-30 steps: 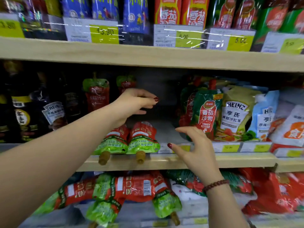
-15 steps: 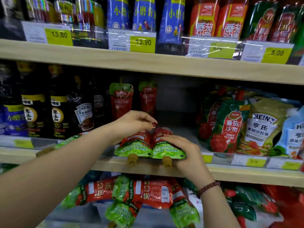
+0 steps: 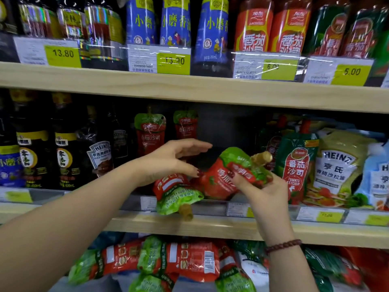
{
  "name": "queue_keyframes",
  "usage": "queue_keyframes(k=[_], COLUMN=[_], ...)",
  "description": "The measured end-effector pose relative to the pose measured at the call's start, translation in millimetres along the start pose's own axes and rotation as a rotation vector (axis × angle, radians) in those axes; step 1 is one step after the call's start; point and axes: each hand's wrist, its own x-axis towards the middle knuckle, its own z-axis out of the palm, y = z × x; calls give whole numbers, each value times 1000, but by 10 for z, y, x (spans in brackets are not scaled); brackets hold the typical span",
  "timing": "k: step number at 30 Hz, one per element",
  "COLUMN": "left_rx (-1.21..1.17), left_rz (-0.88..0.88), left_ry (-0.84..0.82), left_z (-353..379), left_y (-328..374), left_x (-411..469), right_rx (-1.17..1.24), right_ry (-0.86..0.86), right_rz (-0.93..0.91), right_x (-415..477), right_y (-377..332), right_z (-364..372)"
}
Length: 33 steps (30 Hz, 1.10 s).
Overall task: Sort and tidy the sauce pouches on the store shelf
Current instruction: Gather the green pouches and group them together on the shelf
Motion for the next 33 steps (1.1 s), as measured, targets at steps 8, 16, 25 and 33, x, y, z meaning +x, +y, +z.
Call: queue_keyframes(k=[8, 16, 25, 33], left_rx=[53, 81, 137, 189], left_rz=[74, 113, 33, -41], left_ry=[-2, 116, 353, 394], left_z=[300, 459, 222, -28], left_y=[33, -5, -200, -452], left_x=[232, 346, 477, 684], right_rx=[93, 116, -562, -960], right_ry=[143, 120, -95, -227], right_rz=[-66, -70, 68, -53], right_x=[40, 60, 9, -70], right_y=[-177, -47, 226, 335], right_z=[-32, 9, -226, -156])
